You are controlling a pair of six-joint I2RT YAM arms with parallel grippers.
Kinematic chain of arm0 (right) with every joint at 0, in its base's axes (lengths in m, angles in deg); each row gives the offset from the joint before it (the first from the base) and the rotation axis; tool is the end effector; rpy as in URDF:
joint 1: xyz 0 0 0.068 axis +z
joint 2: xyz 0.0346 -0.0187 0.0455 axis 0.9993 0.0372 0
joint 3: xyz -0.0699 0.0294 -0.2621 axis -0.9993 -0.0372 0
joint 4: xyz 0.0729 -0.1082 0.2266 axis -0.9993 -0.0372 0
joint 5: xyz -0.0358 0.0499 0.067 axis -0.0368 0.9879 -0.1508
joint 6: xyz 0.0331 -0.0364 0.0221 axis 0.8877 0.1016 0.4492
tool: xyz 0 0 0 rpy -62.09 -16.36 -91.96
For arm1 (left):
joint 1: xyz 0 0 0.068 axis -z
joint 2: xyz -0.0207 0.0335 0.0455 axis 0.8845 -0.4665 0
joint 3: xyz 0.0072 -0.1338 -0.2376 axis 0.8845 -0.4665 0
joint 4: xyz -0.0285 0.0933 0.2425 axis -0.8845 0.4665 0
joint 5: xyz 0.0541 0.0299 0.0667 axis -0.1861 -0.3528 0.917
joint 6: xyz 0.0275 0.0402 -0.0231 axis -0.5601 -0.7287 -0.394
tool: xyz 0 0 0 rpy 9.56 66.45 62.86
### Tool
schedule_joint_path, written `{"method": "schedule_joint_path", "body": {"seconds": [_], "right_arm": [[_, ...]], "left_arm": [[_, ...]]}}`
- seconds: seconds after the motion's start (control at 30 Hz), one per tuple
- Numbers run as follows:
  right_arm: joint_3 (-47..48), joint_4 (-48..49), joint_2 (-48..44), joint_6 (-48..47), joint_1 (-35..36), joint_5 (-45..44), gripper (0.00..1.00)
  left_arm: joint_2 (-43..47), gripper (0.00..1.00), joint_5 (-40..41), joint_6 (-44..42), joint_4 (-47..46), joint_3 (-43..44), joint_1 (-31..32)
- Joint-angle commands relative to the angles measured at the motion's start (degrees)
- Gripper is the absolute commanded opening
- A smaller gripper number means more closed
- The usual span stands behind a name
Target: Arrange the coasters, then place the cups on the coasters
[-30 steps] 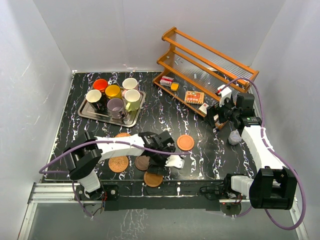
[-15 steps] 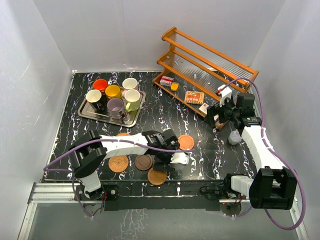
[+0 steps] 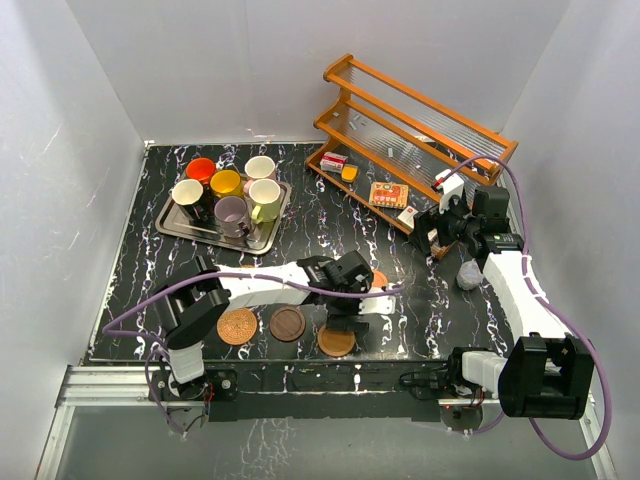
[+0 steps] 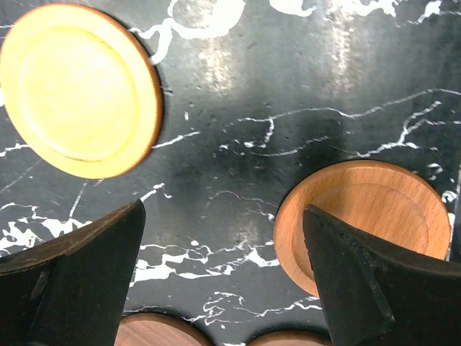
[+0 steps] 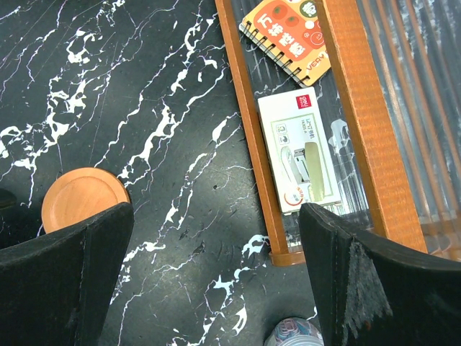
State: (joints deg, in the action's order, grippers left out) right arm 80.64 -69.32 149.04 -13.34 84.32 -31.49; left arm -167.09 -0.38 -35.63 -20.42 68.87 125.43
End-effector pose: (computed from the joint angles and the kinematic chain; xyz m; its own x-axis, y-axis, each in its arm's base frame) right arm 0.2458 0.0034 0.2694 -0.4511 -0.2921 -0.8433 -0.5620 0.8270 0.0142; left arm 0.1627 -0.3355 0.1790 0.2454 0.7983 -0.5499 0.9626 -0.1336 0.2356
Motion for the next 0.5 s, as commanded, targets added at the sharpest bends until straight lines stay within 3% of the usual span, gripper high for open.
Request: {"method": "schedule_joint_path", "body": {"seconds": [0.0,0.47], "right_arm": [[0.0,2.0,-0.9,-0.3,-0.4,0.5,0.98],[0.0,2.0,-0.9,-0.4,-0.4,0.5,0.98]], "left_arm": [[-3.6,0.89,6.8,-1.1,-2.0,0.5,-0.8],[-2.4,0.89,5.7,-4.2,0.2,0.5,-5.9]]}}
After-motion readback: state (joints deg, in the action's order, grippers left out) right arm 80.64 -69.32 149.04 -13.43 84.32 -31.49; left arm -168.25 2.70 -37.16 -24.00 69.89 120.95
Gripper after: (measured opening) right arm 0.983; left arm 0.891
